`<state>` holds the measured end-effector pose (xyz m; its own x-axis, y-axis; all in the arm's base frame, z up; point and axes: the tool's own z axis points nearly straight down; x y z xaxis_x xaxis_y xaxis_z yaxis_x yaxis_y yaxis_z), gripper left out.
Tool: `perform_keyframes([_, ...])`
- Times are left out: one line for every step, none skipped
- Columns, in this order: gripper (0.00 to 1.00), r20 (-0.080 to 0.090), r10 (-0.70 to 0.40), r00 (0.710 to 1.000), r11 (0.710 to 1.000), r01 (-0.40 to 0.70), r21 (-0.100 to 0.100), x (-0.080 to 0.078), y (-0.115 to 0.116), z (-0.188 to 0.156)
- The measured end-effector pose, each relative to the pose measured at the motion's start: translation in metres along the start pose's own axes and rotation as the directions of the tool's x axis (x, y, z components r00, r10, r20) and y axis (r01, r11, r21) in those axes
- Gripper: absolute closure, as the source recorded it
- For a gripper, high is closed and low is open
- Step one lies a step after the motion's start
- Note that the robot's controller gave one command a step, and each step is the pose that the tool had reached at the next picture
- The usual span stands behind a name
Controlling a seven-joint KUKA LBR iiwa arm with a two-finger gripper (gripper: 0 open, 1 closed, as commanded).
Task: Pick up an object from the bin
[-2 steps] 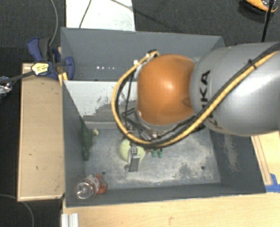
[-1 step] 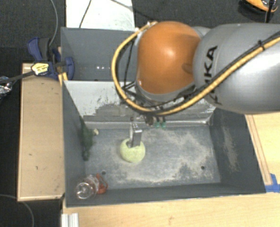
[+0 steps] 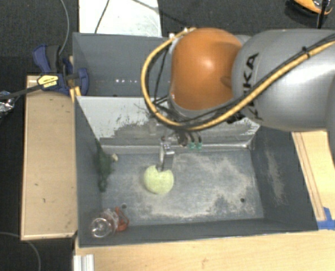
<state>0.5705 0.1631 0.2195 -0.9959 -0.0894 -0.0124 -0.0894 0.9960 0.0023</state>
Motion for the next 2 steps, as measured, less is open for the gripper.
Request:
perform_keyframes([0.0,-0.012,-0.051,0.999,0.999,0.051,0.001,0.008,-0.013,0.023])
perform_keyframes([0.0,0.002,-0.241,0.971,0.971,0.241,-0.001,0.0,-0.039,0.049])
